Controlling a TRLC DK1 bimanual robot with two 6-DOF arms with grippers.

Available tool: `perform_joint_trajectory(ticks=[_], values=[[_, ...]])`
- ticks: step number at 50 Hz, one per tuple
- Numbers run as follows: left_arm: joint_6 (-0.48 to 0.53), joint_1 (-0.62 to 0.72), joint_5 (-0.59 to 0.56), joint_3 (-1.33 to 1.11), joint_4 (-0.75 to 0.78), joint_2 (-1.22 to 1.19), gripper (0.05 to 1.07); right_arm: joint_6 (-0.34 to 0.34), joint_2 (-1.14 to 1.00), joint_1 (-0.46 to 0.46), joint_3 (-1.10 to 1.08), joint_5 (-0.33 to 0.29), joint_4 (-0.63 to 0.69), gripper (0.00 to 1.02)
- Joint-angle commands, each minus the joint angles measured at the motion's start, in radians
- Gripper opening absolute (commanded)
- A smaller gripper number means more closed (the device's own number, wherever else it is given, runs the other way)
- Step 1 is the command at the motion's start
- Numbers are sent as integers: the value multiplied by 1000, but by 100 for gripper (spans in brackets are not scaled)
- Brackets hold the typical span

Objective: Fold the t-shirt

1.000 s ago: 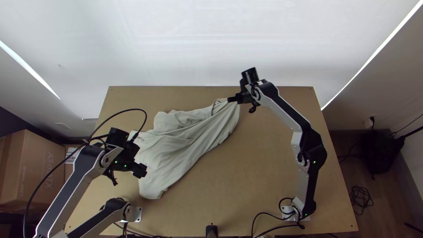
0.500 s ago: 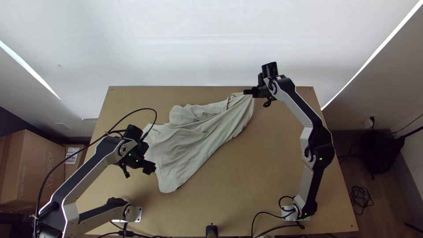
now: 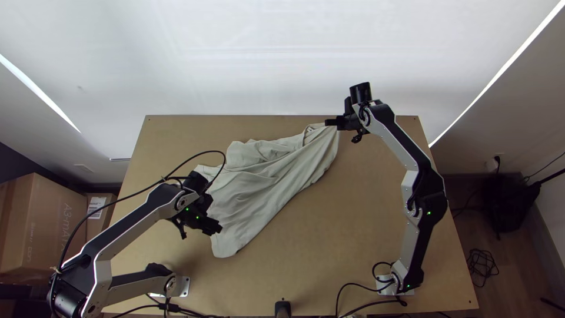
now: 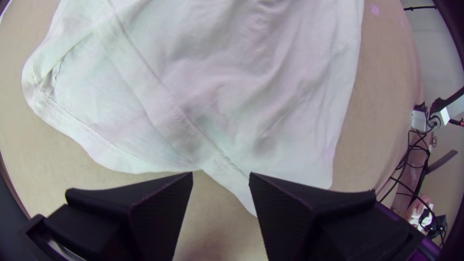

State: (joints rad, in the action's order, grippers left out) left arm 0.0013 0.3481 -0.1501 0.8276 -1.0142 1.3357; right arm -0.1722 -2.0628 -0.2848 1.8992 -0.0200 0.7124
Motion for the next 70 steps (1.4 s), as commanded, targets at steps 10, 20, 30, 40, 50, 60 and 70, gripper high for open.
perform_joint_trajectory(ticks=[10,20,30,40,50,60,70], values=[[-43,19,-8,-42,43,39,62,-15,63,12,-3,-5,-13,2],[-49,22,0,-51,71,57,62,-15,72,9,-19,-9,-16,2],[-55,25,3,-76,108,72,49,-16,90,-2,-45,-11,-36,2],[-69,31,4,-104,157,54,15,-16,99,-5,-55,-11,-37,2],[-70,-6,3,-24,97,-38,8,-36,138,10,-120,-11,-76,2],[-61,-97,1,108,2,-148,8,-49,141,45,-152,-37,-93,77],[-52,-167,-2,205,-69,-224,8,-58,168,114,-213,-170,-74,99]])
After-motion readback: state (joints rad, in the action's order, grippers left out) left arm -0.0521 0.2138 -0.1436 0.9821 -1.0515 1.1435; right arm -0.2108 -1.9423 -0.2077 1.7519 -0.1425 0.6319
